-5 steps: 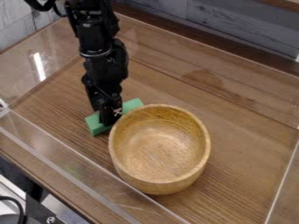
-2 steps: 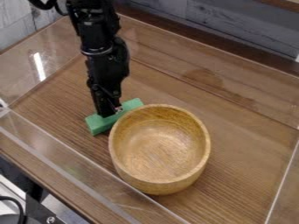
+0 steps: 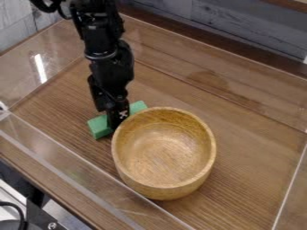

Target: Put the green block in the brown bowl

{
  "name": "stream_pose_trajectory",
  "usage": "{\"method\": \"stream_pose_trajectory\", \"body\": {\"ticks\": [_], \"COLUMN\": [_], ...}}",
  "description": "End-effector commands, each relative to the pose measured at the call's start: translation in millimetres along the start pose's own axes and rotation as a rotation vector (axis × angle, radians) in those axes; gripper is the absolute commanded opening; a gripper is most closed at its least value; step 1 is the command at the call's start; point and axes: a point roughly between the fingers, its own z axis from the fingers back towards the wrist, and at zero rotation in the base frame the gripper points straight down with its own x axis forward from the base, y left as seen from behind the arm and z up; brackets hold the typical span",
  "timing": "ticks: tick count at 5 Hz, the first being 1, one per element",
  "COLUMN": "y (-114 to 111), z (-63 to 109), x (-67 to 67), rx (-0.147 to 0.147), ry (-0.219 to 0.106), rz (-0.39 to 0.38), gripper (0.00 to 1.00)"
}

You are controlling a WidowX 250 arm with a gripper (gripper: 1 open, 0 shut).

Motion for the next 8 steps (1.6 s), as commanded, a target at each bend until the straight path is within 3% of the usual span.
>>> {"method": "stream_pose_trajectory", "body": {"ticks": [1,2,3,8], "y": [5,6,6,11], "z": [1.8,-2.6,-6.1,8.4], "x": [4.4,4.2,4.1,9.6], "rx": [0.026,0.028,0.028,0.04], "ry": [-0.024,-0.021,-0.019,-0.016], "rz": [-0.01,-0.012,-0.012,-0.008], "gripper": [1.0,1.0,0.0,0.0]}}
